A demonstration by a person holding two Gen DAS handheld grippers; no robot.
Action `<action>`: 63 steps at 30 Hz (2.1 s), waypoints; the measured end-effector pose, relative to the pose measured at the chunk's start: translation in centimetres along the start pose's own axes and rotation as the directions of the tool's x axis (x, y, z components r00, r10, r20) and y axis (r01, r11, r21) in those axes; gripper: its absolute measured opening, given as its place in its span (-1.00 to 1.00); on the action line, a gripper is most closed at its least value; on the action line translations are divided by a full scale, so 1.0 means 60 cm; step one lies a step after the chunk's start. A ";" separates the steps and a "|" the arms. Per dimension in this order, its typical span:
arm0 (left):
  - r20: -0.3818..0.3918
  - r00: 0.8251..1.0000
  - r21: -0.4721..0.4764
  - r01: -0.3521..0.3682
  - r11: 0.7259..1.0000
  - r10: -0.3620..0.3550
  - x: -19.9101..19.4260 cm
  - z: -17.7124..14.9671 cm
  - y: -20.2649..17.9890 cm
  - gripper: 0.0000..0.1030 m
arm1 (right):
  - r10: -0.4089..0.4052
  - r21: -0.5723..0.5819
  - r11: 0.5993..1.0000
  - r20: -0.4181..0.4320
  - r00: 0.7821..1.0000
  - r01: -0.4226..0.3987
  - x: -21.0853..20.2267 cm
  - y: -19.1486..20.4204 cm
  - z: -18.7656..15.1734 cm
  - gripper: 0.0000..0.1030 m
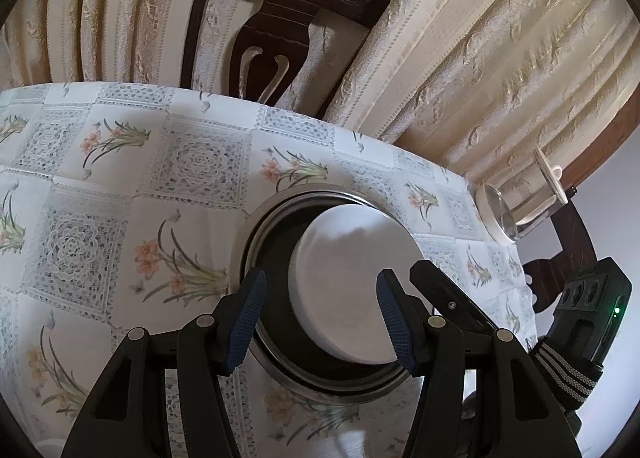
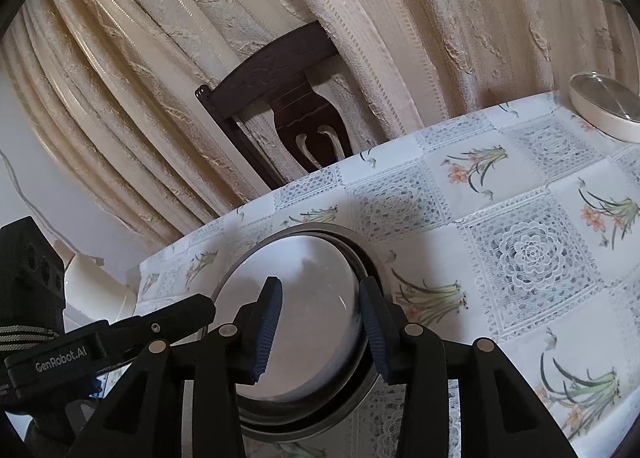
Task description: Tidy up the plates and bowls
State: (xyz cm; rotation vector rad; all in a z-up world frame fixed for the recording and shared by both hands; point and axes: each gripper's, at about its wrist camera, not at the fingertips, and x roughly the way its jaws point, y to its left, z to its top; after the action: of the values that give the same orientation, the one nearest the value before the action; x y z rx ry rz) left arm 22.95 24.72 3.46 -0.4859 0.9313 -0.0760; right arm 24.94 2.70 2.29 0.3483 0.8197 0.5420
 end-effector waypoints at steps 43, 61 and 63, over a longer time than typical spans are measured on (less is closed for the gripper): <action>-0.022 0.999 -0.107 0.038 0.994 -0.041 0.023 0.002 0.044 0.34 | 0.060 0.175 0.983 -0.061 0.996 -0.049 0.021 -0.059 -0.005 0.35; -0.052 0.998 -0.065 0.028 0.997 -0.032 0.053 -0.010 0.038 0.31 | 0.054 0.145 0.989 -0.148 0.987 -0.033 0.061 -0.051 -0.032 0.04; -0.062 0.997 -0.053 0.040 0.998 -0.043 0.057 -0.014 0.031 0.24 | 0.052 0.140 0.990 -0.146 0.988 -0.032 0.060 -0.050 -0.032 0.02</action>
State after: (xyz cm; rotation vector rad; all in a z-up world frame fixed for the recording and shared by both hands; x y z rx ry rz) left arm 24.12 25.14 -0.34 -0.5534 0.9870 -0.1054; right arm 26.44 2.51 -2.58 0.4560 0.9994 0.5574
